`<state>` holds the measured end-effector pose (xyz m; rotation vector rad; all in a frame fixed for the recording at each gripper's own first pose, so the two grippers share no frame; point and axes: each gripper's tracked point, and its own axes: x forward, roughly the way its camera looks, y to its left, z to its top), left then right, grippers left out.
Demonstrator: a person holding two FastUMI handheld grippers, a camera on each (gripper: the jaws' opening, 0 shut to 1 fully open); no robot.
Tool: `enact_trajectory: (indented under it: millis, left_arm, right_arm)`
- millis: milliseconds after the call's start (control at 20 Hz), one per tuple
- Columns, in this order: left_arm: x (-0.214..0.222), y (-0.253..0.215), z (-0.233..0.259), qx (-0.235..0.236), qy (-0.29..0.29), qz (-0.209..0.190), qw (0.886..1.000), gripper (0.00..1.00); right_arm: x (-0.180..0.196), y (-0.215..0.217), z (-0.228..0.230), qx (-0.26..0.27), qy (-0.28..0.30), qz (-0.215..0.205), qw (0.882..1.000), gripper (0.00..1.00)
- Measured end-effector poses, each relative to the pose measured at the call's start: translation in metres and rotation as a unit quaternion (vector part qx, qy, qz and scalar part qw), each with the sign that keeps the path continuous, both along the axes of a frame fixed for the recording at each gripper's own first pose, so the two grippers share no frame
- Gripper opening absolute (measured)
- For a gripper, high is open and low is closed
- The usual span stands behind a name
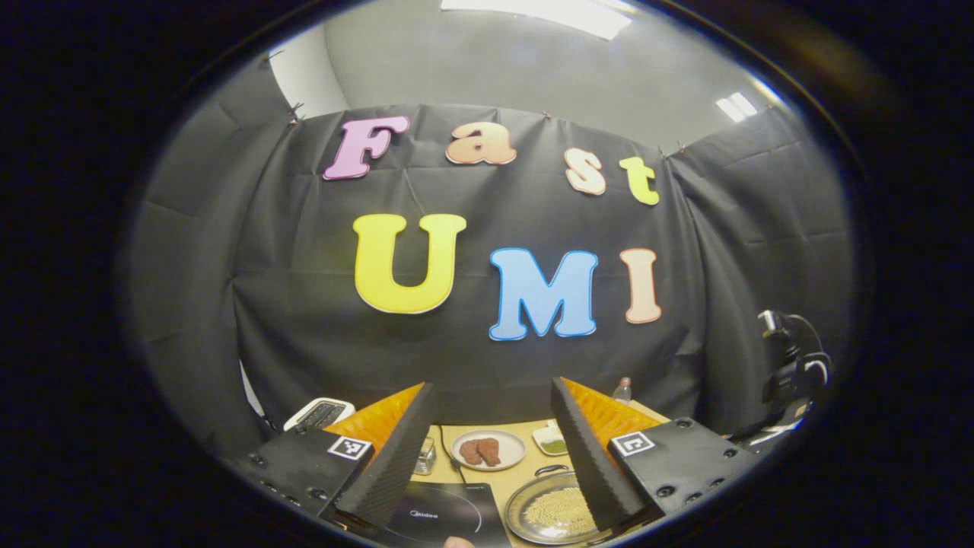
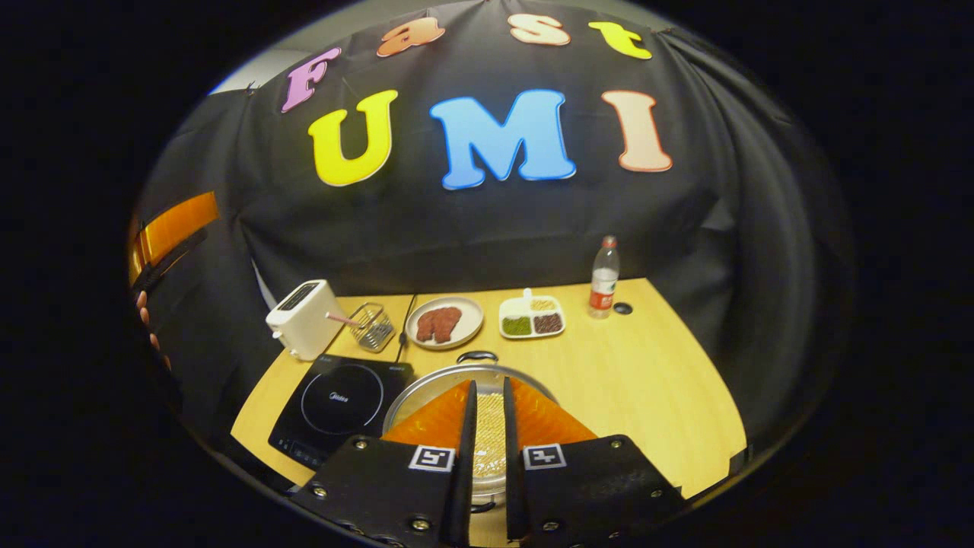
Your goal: First push the handle of the pot to place it horizontally, then grasp the pot with both hands and set it on the induction cooktop.
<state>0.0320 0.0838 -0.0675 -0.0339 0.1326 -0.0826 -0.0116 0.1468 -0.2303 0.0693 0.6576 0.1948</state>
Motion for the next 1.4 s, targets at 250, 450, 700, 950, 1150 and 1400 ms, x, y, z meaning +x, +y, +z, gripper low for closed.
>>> enact_trajectory:
  millis: [250, 450, 700, 950, 1150, 1400]
  left_arm:
    - [-0.003, 0.014, -0.006, 0.002, 0.007, 0.008, 1.0, 0.95]
    - [-0.004, 0.025, -0.01, -0.001, 0.011, 0.018, 1.0, 0.99]
    - [-0.007, 0.033, -0.016, -0.007, 0.02, 0.026, 0.999, 0.99]
    - [-0.009, 0.036, -0.02, -0.008, 0.026, 0.031, 0.999, 0.99]
    - [-0.013, 0.044, -0.014, -0.002, 0.018, 0.04, 0.999, 1.0]
    - [-0.017, 0.05, -0.013, -0.005, 0.018, 0.053, 0.998, 0.99]
  right_arm:
    - [-0.022, 0.024, -0.074, 0.066, 0.116, 0.023, 0.991, 0.06]
    - [-0.052, 0.044, -0.112, 0.087, 0.203, 0.042, 0.974, 0.06]
    - [-0.085, 0.07, -0.136, 0.109, 0.27, 0.067, 0.954, 0.06]
    - [-0.104, 0.088, -0.159, 0.114, 0.318, 0.084, 0.937, 0.06]
    - [-0.106, 0.092, -0.178, 0.112, 0.337, 0.073, 0.932, 0.06]
    - [-0.106, 0.087, -0.196, 0.116, 0.354, 0.058, 0.926, 0.06]
